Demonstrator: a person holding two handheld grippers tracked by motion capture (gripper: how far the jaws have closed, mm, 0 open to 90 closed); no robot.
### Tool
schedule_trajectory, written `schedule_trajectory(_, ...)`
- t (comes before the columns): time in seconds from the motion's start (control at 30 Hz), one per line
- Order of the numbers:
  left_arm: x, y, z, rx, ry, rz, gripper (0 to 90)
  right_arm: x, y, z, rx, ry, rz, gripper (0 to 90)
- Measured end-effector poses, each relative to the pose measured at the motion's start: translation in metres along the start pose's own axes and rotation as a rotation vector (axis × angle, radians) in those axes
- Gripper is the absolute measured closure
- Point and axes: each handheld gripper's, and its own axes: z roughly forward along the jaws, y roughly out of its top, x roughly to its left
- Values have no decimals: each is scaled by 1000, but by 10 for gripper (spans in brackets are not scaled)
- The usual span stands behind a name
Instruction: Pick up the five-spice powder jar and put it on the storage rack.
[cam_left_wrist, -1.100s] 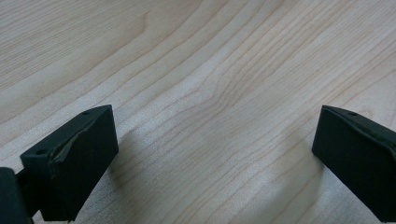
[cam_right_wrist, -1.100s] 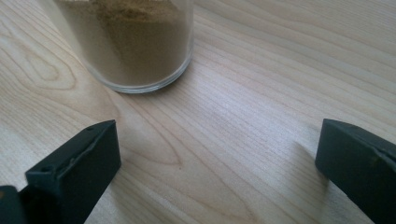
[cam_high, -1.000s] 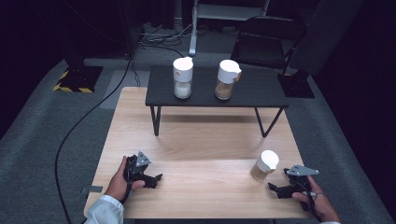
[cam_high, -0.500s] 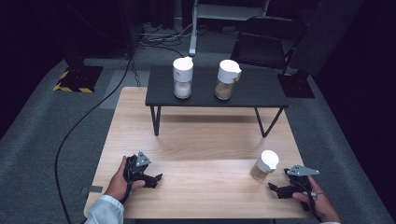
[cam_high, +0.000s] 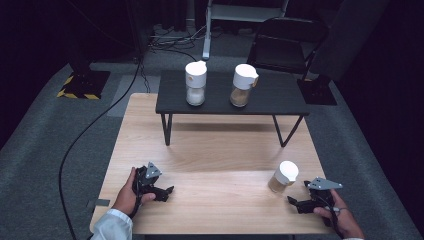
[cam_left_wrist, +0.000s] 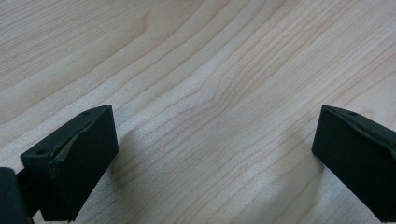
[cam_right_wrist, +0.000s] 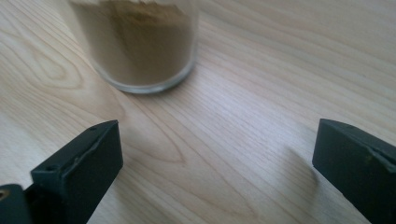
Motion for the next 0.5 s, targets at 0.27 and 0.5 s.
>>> schedule_trajectory(0.27,0,0,0,0,0,0,0,4,4,-8,-64,32,-23,13)
schedule_trajectory(0.5,0,0,0,0,0,0,0,7,7,-11,-97,42,-30,13)
